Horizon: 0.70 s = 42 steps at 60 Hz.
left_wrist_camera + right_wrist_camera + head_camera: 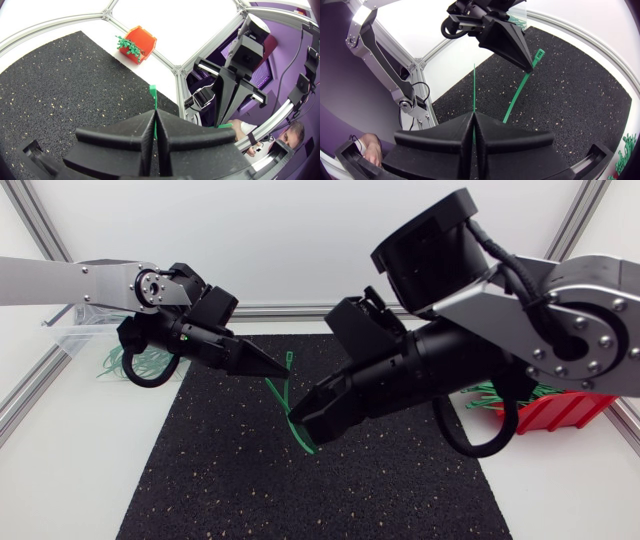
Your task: Take a green cable tie from the red box, thread the tail through the head to close it, then place it in the transparent bin on the left.
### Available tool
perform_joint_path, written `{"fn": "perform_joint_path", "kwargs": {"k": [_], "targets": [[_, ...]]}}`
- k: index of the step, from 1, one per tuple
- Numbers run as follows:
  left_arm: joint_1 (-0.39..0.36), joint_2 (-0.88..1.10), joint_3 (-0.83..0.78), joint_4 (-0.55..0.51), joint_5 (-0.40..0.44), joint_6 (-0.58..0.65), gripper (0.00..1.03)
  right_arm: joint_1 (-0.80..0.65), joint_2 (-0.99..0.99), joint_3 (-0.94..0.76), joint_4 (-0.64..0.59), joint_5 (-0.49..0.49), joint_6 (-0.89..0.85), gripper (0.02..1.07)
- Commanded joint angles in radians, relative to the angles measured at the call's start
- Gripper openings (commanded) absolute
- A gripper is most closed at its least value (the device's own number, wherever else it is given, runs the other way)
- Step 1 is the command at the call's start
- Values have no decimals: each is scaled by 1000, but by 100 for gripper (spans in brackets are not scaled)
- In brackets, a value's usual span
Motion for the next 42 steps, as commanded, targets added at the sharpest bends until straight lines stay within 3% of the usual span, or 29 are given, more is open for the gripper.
{"fn": "perform_joint_path", "kwargs": {"k": [1, 6, 18, 31, 36, 42], "targets": [[-4, -11, -33, 7, 26, 10, 3, -31, 16, 35, -11, -23, 29, 7], [-6, -25, -61, 44, 40, 12, 3, -49, 37, 51, -22, -66, 40, 7], [-9, -53, -114, 144, 64, 12, 3, -69, 57, 75, -33, -67, 60, 7], [-16, -59, -142, 224, 99, 10, 3, -80, 50, 75, -71, -57, 225, 7], [-23, -56, -154, 254, 115, 9, 3, -80, 76, 118, -151, -57, 244, 7], [-21, -45, -162, 282, 132, 7, 3, -81, 70, 107, -139, -55, 294, 7]]}}
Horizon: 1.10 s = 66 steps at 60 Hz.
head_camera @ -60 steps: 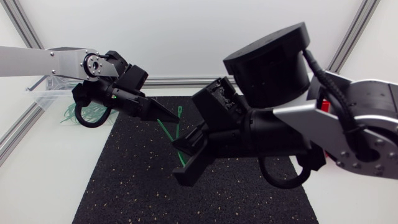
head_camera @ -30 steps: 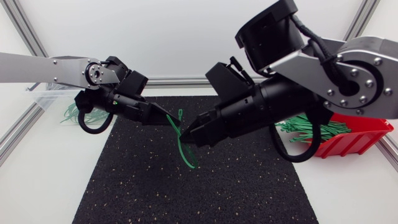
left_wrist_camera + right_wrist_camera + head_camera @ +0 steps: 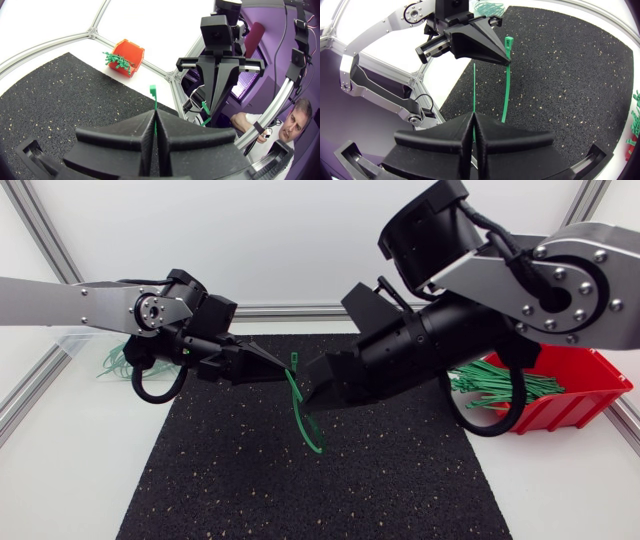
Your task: Take a green cable tie from the red box, thread the tail through the head to close it, then place it in the transparent bin on the left.
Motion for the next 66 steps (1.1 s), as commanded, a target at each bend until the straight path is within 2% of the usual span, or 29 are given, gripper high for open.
{"fn": "perform_joint_path", "kwargs": {"k": [1, 16, 21, 31, 48, 66], "targets": [[-4, -2, -29, 16, 28, 7, 3, -9, 13, 17, -1, 2, 86, 7], [-6, 47, -54, 119, 36, 7, 3, -3, 41, 46, 11, -4, 140, 7], [2, 56, -52, 149, 36, 4, 3, -23, 61, 46, -4, -67, 242, 7], [10, 73, -42, 183, 36, -31, 3, -16, 50, 59, 26, -87, 334, 7], [25, 56, 3, 224, 31, -183, 3, -21, 30, 112, 49, -130, 460, 7], [5, -8, 0, 335, 2, -358, 4, -32, 24, 108, 111, -166, 621, 7]]}}
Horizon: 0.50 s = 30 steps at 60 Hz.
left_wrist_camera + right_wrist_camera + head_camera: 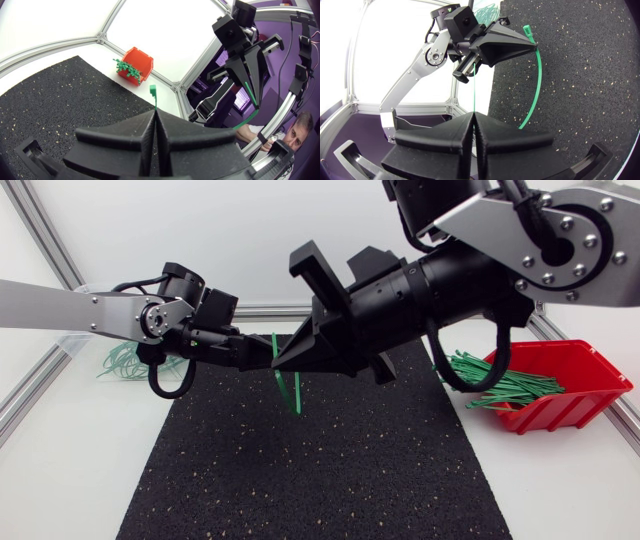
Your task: Take a green cable tie from the red box, thread the tail through the head to close it, then place it in the transparent bin on the left.
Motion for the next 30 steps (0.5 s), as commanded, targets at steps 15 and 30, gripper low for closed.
{"fn": "perform_joint_path", "kwargs": {"k": [15, 30], "targets": [[-33, -143, -142, 524, -114, -460, 3, -15, -30, -44, 20, -85, 148, 7], [-38, -121, -223, 890, -86, -753, 3, -47, -65, -78, 17, -125, 194, 7]]}}
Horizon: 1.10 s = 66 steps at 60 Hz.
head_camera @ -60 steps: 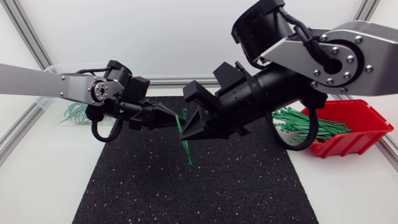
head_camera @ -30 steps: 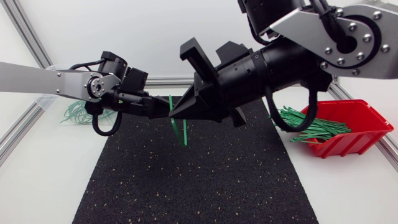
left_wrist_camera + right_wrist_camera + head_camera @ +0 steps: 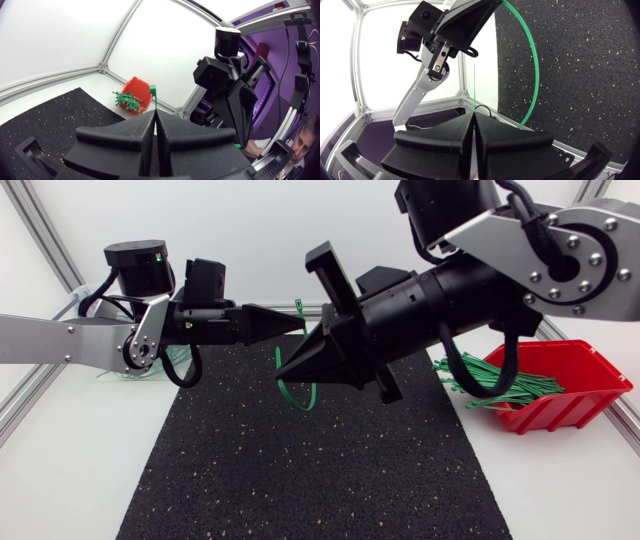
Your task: Take a green cable tie from the red box, thread the tail through the head to close it, then place it in the transparent bin on the left.
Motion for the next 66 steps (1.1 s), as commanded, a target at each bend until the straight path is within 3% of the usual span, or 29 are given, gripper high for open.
{"fn": "perform_joint_path", "kwargs": {"k": [1, 16, 66], "targets": [[-2, 9, -21, 23, 10, -51, 3, -19, -39, -20, -1, -11, 55, 7], [-2, 26, -52, 21, 39, -43, 3, -96, -47, 1, 4, -29, 120, 7], [-19, 43, -65, 37, 64, -81, 3, -144, 45, 35, 111, -83, 282, 7]]}}
